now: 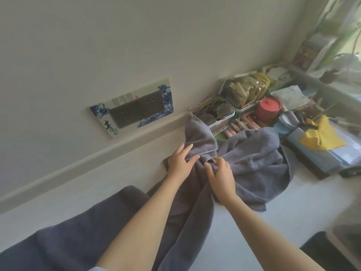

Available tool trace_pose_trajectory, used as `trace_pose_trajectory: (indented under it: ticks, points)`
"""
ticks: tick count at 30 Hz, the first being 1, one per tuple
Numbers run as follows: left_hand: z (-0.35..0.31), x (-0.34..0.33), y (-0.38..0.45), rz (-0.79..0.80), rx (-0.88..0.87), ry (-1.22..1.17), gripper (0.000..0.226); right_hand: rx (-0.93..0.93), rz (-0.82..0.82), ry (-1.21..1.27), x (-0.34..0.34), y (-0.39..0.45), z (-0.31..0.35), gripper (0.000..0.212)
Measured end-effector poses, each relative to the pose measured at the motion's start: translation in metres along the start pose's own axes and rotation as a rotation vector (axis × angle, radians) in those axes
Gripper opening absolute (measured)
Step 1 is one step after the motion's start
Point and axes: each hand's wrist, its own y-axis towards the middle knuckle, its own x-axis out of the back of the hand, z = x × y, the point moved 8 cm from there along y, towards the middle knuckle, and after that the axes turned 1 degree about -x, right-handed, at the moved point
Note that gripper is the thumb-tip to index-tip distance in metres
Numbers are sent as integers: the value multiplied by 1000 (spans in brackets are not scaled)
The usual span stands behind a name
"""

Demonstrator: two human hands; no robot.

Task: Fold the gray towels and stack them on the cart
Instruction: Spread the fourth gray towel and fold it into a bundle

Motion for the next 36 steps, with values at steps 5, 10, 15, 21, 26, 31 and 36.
trace_pose_trajectory:
  ticks: [5, 10, 15, 21, 26, 31, 36]
  points:
    - [16, -8, 20, 24, 148, 61, 45, -121, 15, -113, -10, 24, 2, 43]
    - [30, -6, 18, 14, 240, -33, 18, -276, 91, 51, -17, 34, -8, 15]
    - [26, 18, 16, -123, 235, -384, 11, -396, -74, 431, 8, 31, -27, 13]
    - [-18, 71, 12, -266, 144, -784, 15, -239, -436, 688, 123, 8, -16, 18]
    - [-33, 80, -12, -213, 118, -592, 13, -226, -541, 655, 190, -38, -29, 21]
    - [12, 40, -38, -46, 274, -151, 15, -453, -287, 263, 147, -67, -99, 14]
    - [43, 16, -61, 80, 371, 118, 13, -565, -212, 54, 123, -81, -141, 13]
